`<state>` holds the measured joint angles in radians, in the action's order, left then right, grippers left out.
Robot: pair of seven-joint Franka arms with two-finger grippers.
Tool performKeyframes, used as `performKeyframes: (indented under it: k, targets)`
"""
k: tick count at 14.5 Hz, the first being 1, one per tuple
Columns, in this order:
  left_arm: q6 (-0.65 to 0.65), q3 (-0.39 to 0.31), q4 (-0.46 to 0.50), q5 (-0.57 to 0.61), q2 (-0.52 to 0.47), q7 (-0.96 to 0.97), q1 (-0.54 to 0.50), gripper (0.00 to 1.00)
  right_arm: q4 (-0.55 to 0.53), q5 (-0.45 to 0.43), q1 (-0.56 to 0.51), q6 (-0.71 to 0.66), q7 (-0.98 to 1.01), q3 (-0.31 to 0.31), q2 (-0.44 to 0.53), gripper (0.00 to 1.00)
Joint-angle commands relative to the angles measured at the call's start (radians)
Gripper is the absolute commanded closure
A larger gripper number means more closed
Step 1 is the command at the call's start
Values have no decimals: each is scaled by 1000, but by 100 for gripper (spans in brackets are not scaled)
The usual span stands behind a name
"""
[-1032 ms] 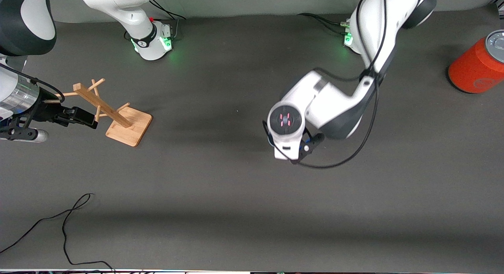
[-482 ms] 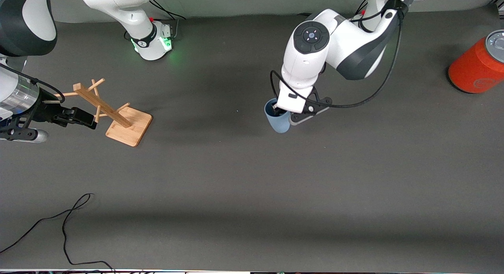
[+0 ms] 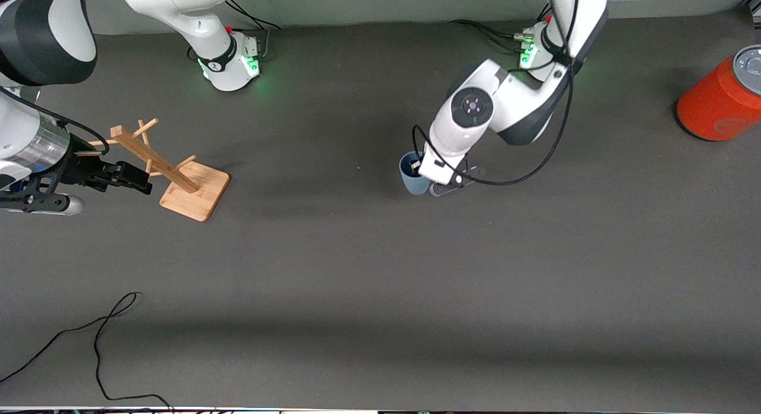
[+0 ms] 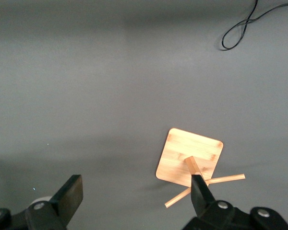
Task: Rotate and upright cup with both arms
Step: 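Rotate the held cup upright with the left gripper, then set the cup upright on the table and open the left gripper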
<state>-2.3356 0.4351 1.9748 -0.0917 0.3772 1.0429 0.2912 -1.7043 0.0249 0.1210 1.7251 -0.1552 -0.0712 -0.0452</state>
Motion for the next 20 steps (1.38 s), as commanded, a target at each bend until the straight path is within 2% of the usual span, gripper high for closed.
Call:
performKeyframes:
  k: [1, 7, 8, 10, 13, 16, 18, 20]
  targets:
    - [-97, -2, -19, -8, 98, -23, 9, 100, -34, -16, 8, 10, -9, -12, 22, 0]
    - [-102, -2, -39, -6, 164, -26, 3, 100, -32, -17, 6, 28, -9, -15, 22, 0]
    - [-99, -2, -43, -6, 164, -26, 3, 96, -34, -16, 6, 28, -9, -18, 27, 0]
    - [-99, -2, -47, -3, 164, -27, 6, 5, -35, -16, 6, 28, -7, -30, 34, 0]
    - [-58, -2, -63, -3, 151, -24, 6, 0, -34, -10, 5, 56, -13, -32, 34, 0]
    - [121, -1, -141, -3, 106, -20, 5, 0, -35, -5, 8, 76, -6, -39, 33, 0]
    - [253, -1, -186, -5, 40, -21, 3, 0, -34, 0, 9, 74, 0, -36, 27, 0]
    - [361, -2, -198, -5, -68, -32, -9, 0, -29, 7, 9, 71, 9, -36, 25, 0]
